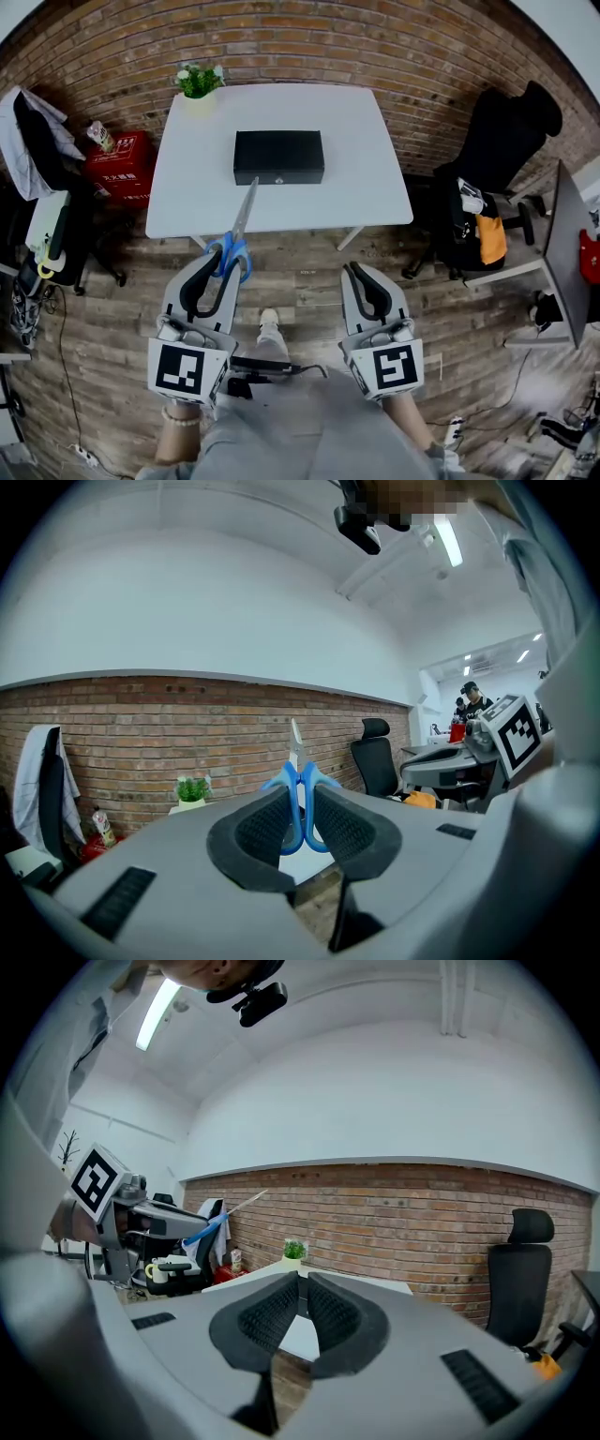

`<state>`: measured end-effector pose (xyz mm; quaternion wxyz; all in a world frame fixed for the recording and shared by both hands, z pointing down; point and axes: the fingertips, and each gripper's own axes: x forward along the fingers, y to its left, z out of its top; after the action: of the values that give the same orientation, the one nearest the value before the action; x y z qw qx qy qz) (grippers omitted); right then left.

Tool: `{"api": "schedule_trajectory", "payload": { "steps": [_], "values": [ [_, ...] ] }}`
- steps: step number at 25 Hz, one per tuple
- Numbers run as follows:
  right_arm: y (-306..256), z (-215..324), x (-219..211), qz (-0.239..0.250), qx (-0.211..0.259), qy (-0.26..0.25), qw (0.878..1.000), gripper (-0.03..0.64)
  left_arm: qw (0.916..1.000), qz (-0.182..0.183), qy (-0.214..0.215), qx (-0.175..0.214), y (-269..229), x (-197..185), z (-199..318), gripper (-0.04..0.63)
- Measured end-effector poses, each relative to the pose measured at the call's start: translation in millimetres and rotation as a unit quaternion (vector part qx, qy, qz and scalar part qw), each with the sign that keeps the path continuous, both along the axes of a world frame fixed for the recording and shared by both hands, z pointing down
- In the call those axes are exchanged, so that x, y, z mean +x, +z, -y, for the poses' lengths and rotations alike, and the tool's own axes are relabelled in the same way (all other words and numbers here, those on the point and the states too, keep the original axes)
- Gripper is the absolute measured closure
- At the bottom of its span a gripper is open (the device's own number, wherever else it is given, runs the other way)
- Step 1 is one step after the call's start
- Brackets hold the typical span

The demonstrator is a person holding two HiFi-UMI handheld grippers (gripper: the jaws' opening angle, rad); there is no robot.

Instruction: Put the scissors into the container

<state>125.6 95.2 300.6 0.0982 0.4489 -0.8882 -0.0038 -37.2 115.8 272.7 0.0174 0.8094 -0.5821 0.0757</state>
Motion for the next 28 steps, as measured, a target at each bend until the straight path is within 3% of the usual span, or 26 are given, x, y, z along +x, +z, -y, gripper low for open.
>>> {"api": "schedule_trajectory", "payload": {
  "steps": [12,21,28],
  "values": [
    [-7,76,-52,-0.009,0.002,0.0,1.0,0.558,0.9997,-0.02,0.003,0.013,-9,-50,80,0.495],
    [-1,124,-78,-0.011,-0.001,0.009,1.0,0.558,0.9997,-0.017,0.017,0.001,-5,-70,131,0.495],
    [7,144,-93,-0.009,-0.004,0.014,1.0,0.558,0.9991,-0.027,0.028,0.018,-4,-79,153,0.495]
  ]
}}
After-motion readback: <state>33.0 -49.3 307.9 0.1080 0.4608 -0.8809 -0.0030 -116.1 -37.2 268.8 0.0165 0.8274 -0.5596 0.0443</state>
